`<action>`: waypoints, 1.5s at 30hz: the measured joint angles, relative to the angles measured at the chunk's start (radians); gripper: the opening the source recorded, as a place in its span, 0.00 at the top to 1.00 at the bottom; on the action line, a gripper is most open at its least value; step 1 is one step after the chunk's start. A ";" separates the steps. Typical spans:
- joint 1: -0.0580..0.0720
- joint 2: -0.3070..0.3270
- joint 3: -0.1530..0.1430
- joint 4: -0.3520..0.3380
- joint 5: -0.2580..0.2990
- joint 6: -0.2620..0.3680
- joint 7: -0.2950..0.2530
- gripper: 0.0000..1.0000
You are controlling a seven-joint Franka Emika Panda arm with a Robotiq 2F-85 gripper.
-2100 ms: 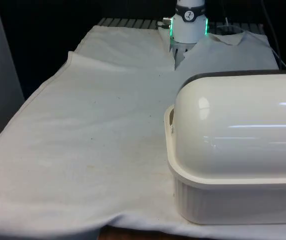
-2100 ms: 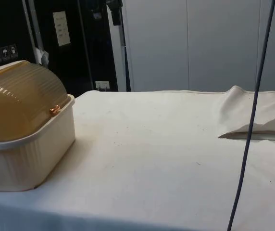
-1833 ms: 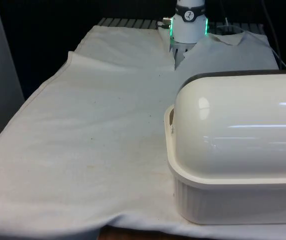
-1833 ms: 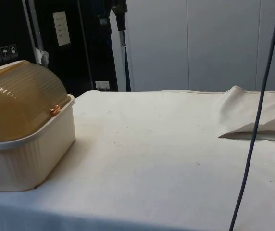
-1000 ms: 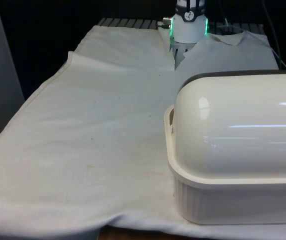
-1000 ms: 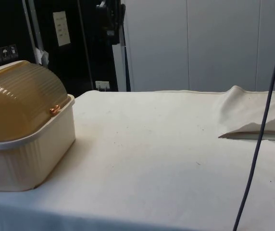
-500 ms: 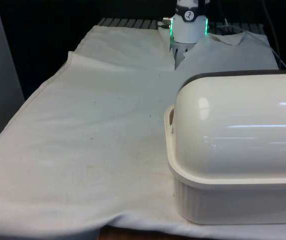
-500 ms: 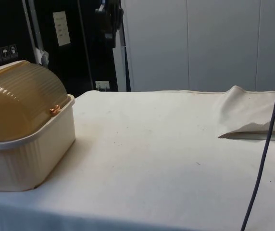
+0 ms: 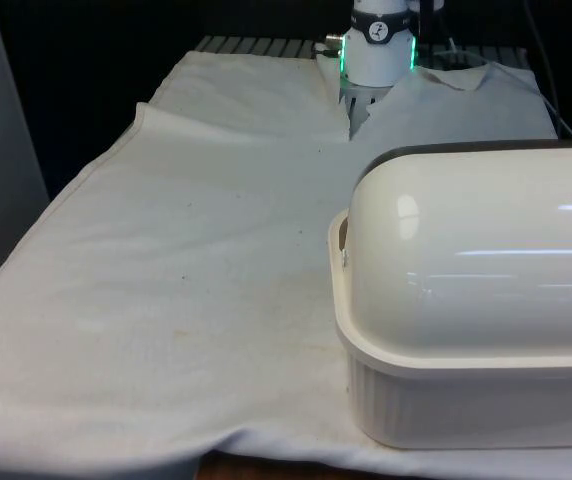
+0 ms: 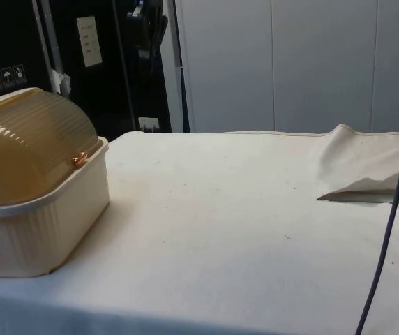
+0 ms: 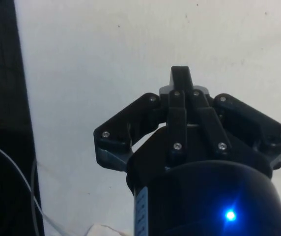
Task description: Open the lid, then close it.
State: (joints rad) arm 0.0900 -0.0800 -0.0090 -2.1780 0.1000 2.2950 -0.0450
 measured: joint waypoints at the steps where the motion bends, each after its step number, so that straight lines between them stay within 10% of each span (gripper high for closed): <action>1: 0.001 0.000 0.002 -0.002 0.003 0.007 -0.003 1.00; 45: 0.005 -0.002 0.076 -0.174 0.114 0.419 -0.173 1.00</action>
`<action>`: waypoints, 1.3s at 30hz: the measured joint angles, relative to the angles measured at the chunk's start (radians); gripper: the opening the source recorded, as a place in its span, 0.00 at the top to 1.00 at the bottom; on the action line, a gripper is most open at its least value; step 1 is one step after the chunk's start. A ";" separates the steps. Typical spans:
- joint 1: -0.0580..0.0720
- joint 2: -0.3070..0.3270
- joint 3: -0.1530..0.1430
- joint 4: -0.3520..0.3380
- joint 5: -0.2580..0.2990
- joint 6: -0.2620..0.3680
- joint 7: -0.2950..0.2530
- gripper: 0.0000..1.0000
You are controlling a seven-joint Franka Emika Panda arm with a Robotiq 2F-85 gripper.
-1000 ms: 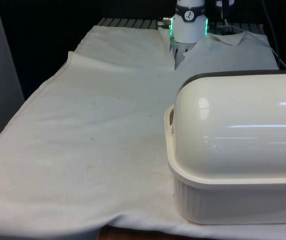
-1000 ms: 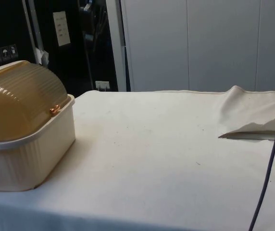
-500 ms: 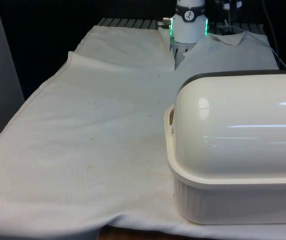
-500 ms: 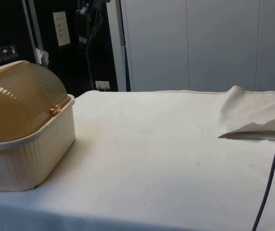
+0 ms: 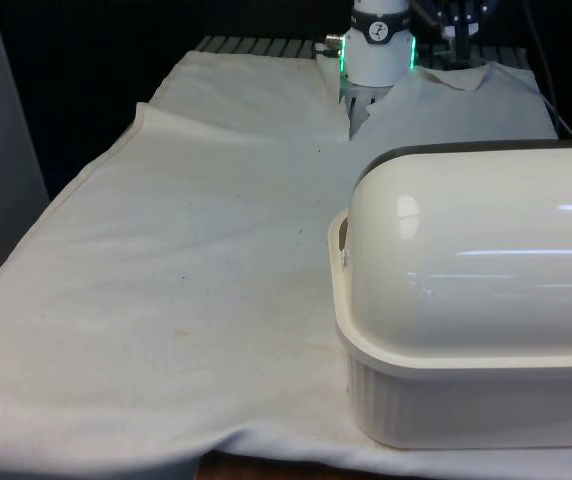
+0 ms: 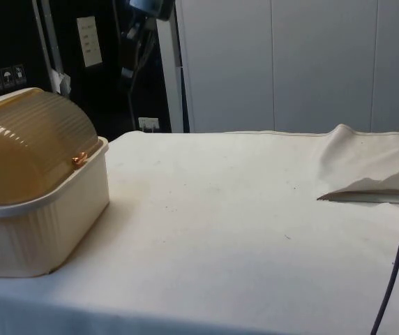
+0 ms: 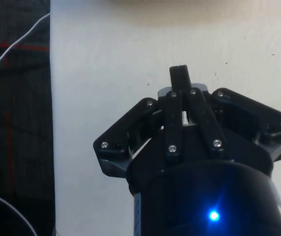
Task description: Open the lid, then close it.
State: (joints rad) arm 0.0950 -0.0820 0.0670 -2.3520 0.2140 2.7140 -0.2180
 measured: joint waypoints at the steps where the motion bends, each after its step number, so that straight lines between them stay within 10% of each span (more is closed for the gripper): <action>1: 0.000 0.001 0.001 -0.007 0.000 0.010 -0.003 1.00; 24: 0.002 0.080 0.058 -0.109 0.000 0.256 -0.034 1.00; 39: -0.002 0.217 0.060 -0.037 -0.001 0.366 -0.036 1.00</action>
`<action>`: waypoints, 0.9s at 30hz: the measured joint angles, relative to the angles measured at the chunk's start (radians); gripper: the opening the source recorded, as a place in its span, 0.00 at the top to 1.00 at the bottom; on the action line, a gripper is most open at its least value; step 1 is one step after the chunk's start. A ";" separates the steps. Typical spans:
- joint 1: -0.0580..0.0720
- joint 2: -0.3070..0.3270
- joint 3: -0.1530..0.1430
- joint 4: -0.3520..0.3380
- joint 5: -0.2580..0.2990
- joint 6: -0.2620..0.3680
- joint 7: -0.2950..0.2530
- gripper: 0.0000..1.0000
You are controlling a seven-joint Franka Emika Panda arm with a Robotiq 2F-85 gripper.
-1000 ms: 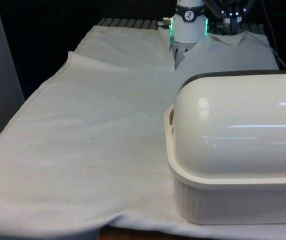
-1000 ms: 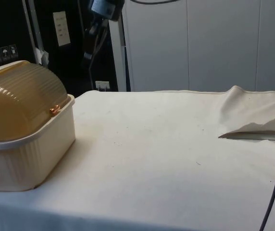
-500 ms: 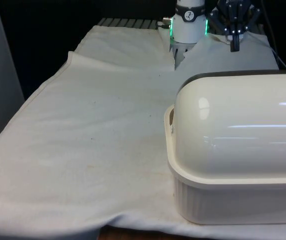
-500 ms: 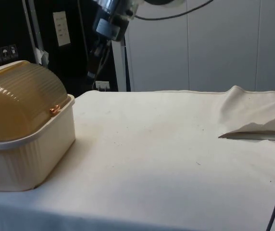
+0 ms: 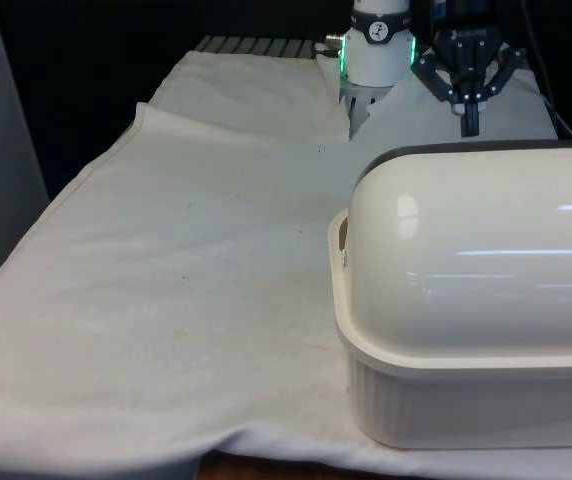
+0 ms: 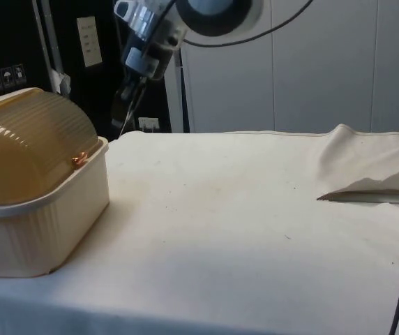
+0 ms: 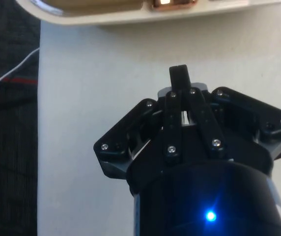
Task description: Open the lid, then close it.
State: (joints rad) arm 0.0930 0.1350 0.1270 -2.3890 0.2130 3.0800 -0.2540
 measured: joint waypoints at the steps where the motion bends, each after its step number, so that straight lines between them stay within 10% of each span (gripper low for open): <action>1: 0.000 0.009 0.000 0.006 0.000 0.007 0.000 1.00; 27: 0.001 0.185 0.009 0.094 -0.001 0.170 0.000 1.00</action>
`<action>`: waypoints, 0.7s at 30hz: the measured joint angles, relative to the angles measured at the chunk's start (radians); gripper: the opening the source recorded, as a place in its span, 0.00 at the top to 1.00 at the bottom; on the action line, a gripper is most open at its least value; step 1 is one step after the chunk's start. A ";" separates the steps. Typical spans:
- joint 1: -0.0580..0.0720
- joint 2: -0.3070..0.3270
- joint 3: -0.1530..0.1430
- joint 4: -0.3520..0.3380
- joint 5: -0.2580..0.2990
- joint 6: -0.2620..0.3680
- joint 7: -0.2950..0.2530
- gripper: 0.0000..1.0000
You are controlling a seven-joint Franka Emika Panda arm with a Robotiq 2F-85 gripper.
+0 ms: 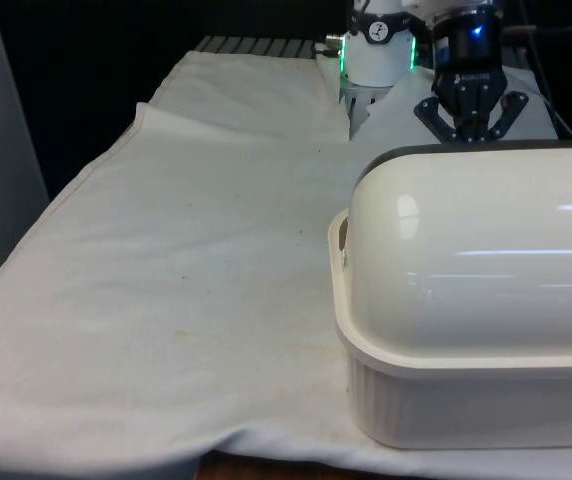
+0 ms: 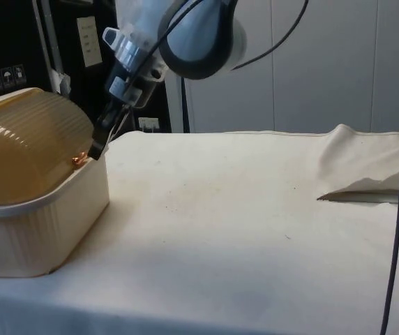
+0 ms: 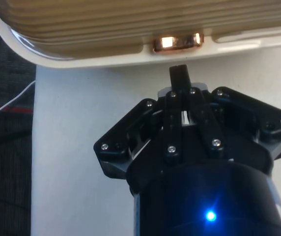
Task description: Open the lid, then close it.
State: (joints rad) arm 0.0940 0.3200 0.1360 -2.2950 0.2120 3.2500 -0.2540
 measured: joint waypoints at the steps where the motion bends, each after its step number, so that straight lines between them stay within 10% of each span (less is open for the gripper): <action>1: 0.000 0.005 0.001 0.004 0.000 0.001 0.000 1.00; 21: 0.000 0.066 0.004 0.075 0.000 -0.008 0.000 1.00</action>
State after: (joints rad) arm 0.0940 0.3860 0.1400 -2.2200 0.2120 3.2420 -0.2540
